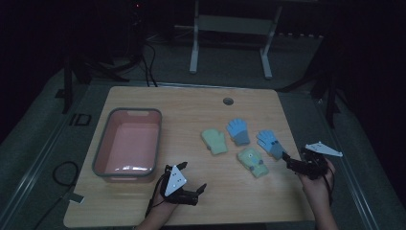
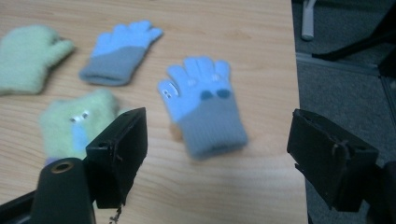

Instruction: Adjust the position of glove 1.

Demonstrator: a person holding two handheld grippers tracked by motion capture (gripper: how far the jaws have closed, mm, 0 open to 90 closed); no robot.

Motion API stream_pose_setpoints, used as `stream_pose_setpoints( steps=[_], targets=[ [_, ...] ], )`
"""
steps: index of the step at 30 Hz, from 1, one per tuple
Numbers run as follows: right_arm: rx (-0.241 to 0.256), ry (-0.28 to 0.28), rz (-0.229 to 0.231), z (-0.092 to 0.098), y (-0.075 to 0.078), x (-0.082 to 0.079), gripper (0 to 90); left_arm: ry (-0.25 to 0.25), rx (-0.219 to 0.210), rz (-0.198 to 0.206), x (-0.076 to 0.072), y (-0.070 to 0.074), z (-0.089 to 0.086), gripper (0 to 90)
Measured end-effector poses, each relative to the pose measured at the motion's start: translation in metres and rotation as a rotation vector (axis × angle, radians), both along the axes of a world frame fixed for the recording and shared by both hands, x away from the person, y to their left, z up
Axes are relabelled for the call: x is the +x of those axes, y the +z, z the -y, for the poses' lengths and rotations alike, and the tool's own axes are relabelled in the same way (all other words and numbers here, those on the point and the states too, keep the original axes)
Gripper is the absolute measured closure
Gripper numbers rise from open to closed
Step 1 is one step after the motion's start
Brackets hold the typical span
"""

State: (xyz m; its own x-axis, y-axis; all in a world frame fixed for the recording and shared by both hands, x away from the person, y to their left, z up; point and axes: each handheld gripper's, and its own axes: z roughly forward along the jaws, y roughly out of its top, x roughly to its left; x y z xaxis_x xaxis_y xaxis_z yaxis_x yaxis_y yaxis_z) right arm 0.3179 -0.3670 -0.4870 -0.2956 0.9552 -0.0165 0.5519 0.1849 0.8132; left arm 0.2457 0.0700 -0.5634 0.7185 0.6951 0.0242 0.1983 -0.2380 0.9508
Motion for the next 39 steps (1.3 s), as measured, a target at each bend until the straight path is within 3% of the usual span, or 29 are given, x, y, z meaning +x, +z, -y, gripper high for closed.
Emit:
stream_pose_setpoints(
  steps=[7, 15, 21, 26, 32, 39],
  targets=[
    [-0.014, 0.029, 0.035, -0.011, 0.017, 0.006, 21.2, -0.003, -0.001, -0.002, 0.0, 0.0, 0.0, 1.8],
    [0.01, 0.077, 0.065, -0.028, 0.034, 0.014, 21.2, -0.005, -0.001, -0.001, -0.001, 0.0, 0.0, 1.8],
    [-0.009, 0.121, 0.073, -0.045, 0.044, 0.021, 21.5, -0.005, 0.002, 0.0, -0.001, 0.0, 0.0, 1.8],
    [0.006, 0.163, 0.082, -0.059, 0.051, 0.027, 21.6, -0.006, 0.002, 0.0, -0.001, 0.0, 0.0, 1.8],
    [0.007, 0.234, 0.091, -0.078, 0.056, 0.033, 23.3, -0.008, 0.004, 0.003, -0.001, 0.0, 0.0, 1.8],
    [0.011, 0.306, 0.062, -0.1, 0.052, 0.043, 24.0, -0.008, 0.002, 0.001, -0.001, 0.0, 0.0, 1.8]
  ],
)
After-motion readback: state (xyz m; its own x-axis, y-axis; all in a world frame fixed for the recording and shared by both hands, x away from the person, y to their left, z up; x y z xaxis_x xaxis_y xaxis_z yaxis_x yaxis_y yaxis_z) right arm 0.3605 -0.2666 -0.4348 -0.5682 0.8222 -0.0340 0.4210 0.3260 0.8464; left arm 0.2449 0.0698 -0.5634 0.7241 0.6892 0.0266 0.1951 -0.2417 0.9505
